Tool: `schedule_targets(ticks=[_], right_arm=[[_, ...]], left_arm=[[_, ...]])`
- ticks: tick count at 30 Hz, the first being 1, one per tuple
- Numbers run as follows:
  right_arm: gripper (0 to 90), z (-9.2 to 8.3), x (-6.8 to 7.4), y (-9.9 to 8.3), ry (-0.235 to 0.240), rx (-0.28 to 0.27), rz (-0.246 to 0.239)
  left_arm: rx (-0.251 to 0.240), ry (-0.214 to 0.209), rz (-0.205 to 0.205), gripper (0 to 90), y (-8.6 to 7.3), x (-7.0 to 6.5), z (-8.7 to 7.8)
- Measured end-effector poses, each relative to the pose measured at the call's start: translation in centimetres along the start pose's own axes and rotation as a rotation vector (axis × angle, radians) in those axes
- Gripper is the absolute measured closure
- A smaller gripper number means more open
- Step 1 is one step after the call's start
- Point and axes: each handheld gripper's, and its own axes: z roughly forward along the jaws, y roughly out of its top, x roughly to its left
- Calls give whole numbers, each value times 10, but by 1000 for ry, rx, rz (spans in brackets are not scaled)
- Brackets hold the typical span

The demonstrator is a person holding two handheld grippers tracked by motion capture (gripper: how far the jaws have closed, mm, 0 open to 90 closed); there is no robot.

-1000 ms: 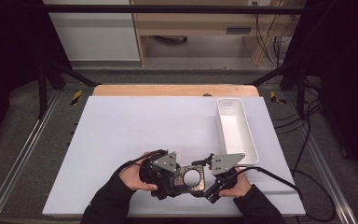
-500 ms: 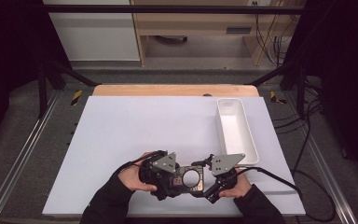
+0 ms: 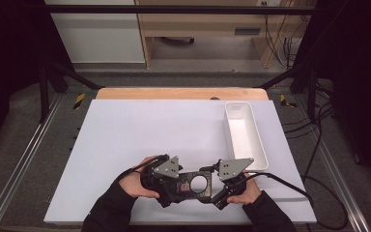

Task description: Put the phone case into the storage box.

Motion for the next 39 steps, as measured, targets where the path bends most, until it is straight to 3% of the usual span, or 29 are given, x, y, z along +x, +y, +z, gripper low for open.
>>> schedule_targets(ticks=[17,28,39], right_arm=[[122,-20,-7,12,10,51,26],[122,-28,-12,26,28,143,5],[122,-32,-16,43,44,217,-20]], left_arm=[[-16,68,-65,0,-12,-1,-10],[-2,65,-92,0,-14,-1,-7],[24,47,-89,2,-12,-1,-4]])
